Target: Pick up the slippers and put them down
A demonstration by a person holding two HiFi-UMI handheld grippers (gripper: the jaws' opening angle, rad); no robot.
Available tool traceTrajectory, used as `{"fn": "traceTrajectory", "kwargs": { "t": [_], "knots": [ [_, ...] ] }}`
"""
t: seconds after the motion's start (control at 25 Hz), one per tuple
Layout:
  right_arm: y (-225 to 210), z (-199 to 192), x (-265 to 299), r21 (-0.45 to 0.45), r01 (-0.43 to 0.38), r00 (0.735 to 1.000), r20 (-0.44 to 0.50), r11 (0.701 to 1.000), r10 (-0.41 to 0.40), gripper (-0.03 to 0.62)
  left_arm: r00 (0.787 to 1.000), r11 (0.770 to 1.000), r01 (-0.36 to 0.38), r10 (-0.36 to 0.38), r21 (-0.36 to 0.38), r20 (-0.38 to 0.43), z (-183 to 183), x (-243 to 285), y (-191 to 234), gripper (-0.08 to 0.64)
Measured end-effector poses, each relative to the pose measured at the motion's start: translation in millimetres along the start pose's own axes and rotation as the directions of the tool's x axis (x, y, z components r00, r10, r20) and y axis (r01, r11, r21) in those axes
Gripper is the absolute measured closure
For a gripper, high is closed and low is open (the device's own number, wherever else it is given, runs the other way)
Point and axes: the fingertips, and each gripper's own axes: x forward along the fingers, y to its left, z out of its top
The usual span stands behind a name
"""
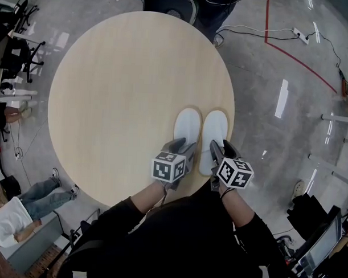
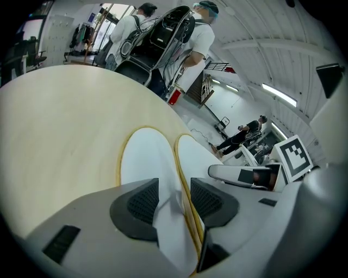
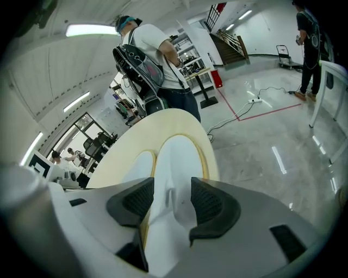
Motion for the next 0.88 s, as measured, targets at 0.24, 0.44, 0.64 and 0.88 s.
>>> {"fn": "traceTrajectory", "kwargs": {
  "t": [0.24,0.44,0.64,0.88],
  "knots": [
    [4.4,-3.6,8.7,0.004,-0.041,0.999,-0.015,0.999,0.041,0.452,0.999,0.999,-0.031,0.031,-0.014,-0.006,-3.3,6.8,9.8,0.425],
    [-1.4,-0.4,10.2,0.015,-0.043,0.999,-0.028,0.999,0.044,0.55,1.0,0.998,-0.024,0.024,-0.053,-0.002,-0.6,8.8,13.1,0.518],
    [16.6,-2.9,2.9,0.015,-0.08,0.997,-0.012,0.997,0.08,0.56,0.999,0.998,0.022,-0.02,-0.055,0.046,5.9,-6.3,6.0,0.528],
    [30.3,-1.2,-14.3,0.015,-0.092,0.996,0.018,0.996,0.092,0.56,0.997,0.998,-0.004,0.009,-0.065,0.08,8.9,-24.8,6.3,0.526]
  ]
}}
